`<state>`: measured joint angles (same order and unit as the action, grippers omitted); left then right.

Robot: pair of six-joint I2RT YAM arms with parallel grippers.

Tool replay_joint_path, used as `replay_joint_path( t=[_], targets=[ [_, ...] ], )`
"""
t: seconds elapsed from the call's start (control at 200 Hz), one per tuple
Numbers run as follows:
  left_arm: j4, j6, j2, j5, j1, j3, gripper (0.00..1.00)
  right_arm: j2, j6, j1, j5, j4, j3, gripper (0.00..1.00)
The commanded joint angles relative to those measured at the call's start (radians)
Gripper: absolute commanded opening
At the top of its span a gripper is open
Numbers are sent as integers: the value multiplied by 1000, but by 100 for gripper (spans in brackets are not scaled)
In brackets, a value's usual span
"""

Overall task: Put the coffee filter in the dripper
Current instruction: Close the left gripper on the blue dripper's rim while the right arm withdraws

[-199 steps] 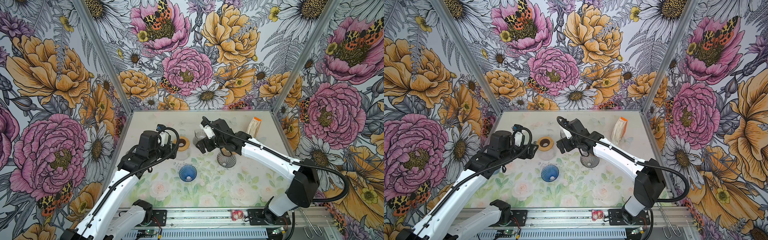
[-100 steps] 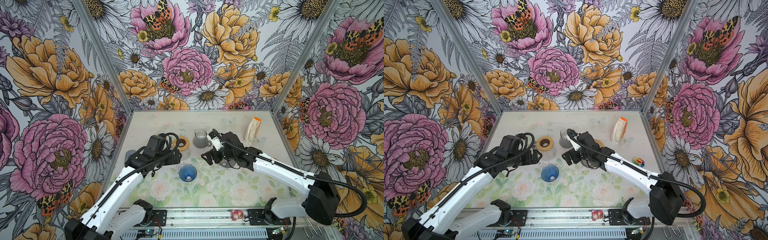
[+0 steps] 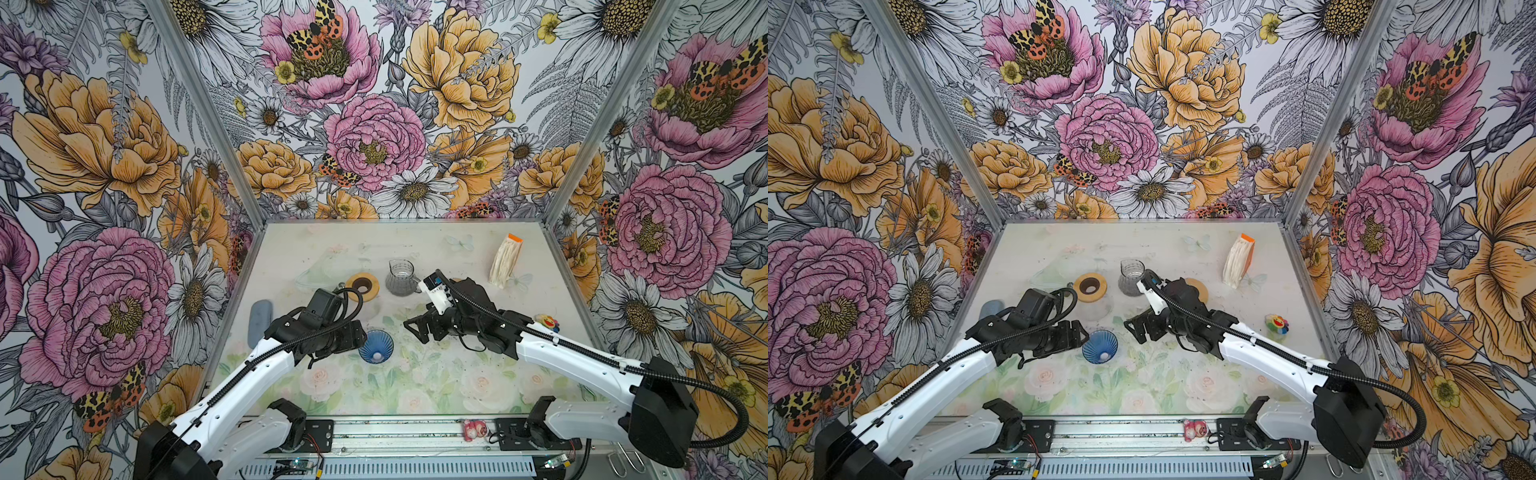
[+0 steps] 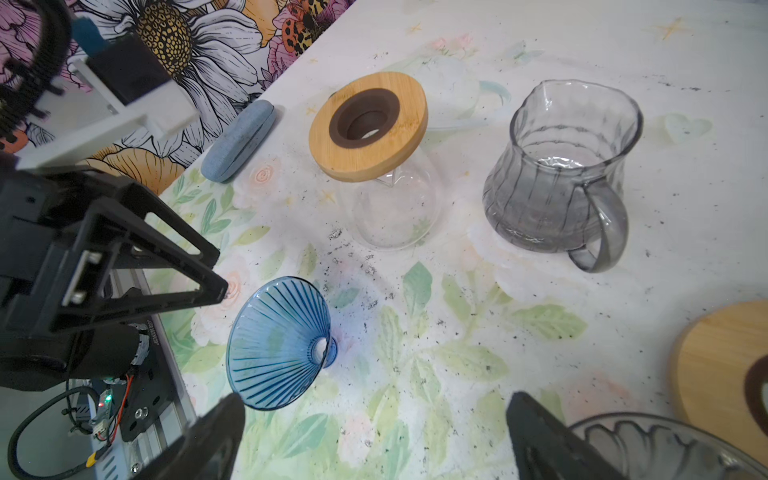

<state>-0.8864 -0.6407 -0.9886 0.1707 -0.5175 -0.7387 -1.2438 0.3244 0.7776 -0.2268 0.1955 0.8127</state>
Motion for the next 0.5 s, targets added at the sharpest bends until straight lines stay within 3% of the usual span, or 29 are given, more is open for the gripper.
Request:
replay_joint_path(
  t=[0.0,0.495],
  targets=[
    [60,-37,1,42,-16,45,81,-3,24,10,-5,-38,2,100],
    [203,0,-136,103,-18,74,58,-44,13,44,-88,-36,1,99]
  ],
)
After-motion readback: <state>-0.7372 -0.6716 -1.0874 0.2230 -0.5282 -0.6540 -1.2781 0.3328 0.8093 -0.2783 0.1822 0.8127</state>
